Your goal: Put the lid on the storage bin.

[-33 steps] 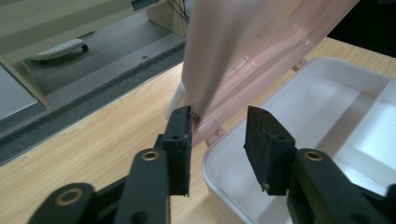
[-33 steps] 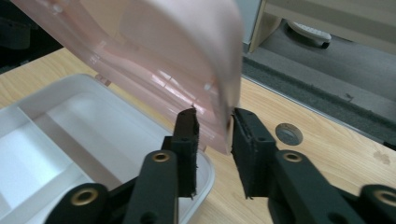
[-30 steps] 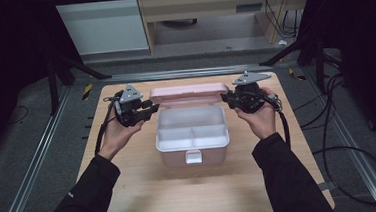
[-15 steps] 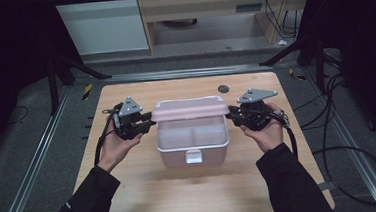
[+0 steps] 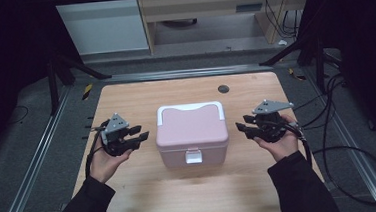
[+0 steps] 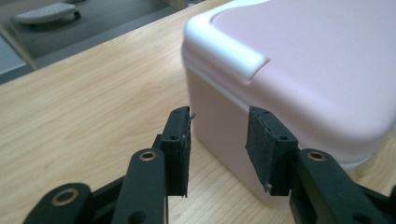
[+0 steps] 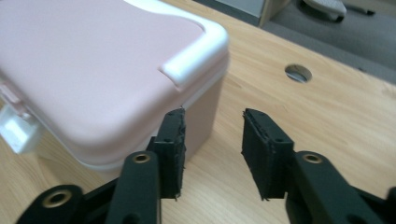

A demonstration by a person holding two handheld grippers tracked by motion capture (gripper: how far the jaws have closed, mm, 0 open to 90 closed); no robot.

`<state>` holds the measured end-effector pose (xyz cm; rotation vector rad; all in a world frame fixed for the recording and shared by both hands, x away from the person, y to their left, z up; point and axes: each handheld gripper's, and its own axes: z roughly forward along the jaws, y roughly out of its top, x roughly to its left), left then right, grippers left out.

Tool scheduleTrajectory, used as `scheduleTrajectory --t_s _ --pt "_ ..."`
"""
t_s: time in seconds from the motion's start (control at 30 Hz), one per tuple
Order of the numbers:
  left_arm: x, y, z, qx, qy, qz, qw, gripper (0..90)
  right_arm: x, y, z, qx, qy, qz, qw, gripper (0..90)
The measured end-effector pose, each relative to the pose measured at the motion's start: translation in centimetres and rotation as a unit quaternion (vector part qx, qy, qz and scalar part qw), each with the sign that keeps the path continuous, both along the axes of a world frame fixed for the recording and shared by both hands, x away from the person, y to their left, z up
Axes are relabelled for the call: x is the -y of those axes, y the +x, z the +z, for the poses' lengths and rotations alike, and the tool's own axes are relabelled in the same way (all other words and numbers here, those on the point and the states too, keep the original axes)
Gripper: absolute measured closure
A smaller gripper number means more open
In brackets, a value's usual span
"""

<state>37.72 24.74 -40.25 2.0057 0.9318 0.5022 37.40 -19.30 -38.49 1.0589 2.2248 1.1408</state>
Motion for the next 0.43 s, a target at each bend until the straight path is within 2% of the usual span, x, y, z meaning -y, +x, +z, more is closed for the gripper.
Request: scheduleTrajectory --t_s 0.1,0.17,0.3,0.37,0.43 --pt "-0.6 0.1 -0.5 0.0 0.008 0.014 0.9999 55.4 0.9 0.2 -0.9 -0.007 -0.001 -0.017 0.9998 48.8" --pt "-1.1 0.4 -1.0 -0.009 0.008 0.024 0.9996 52.4 1.5 0.4 -1.6 -0.012 -0.008 -0.031 0.9994 44.3" --pt "-2.0 0.8 -2.4 -0.026 0.023 0.042 0.9985 45.0 2.8 1.0 -2.9 -0.031 -0.014 -0.053 0.998 36.7" --pt "-2.6 1.2 -3.4 -0.036 0.033 0.057 0.9972 40.3 3.6 1.3 -3.8 -0.041 -0.019 -0.067 0.9967 32.8" --pt "-3.7 1.7 -4.6 -0.056 0.037 0.078 0.9947 36.1 4.3 1.7 -4.6 -0.054 -0.027 -0.084 0.9946 30.7"
